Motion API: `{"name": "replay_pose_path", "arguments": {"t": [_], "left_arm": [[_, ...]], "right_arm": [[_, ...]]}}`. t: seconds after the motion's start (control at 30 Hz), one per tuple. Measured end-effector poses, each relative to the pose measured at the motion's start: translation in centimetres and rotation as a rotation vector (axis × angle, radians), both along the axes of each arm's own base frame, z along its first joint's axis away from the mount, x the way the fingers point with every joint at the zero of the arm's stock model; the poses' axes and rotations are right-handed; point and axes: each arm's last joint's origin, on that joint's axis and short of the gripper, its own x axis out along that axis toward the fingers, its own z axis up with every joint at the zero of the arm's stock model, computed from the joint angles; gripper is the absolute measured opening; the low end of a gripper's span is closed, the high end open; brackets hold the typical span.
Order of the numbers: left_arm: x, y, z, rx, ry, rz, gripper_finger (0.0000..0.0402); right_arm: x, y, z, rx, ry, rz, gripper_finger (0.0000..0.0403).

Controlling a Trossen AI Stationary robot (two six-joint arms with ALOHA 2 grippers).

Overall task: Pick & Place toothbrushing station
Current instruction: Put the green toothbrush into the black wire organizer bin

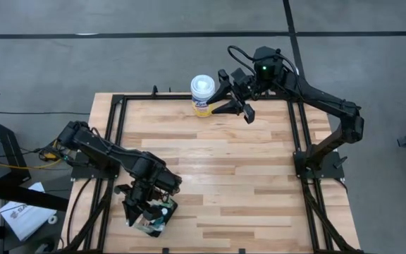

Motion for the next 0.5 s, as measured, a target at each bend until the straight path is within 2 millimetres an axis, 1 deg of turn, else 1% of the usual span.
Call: {"name": "replay_pose_path", "arguments": {"t": [0.17, 0.27, 0.5], "left_arm": [[0.25, 0.01, -0.15, -0.003, -0.01, 0.002, 0.001], [0.26, 0.01, -0.15, -0.009, -0.024, -0.006, 0.002], [0.41, -0.06, -0.13, -0.02, -0.041, -0.006, 0.0075]], "right_arm": [[0.0, 0.0, 0.02, -0.001, -0.002, 0.0, 0.0159], [0.0, 0.0, 0.04, -0.001, -0.004, 0.0, 0.0159], [0.01, 0.0, 0.07, -0.001, -0.007, 0.0, 0.0159]]}}
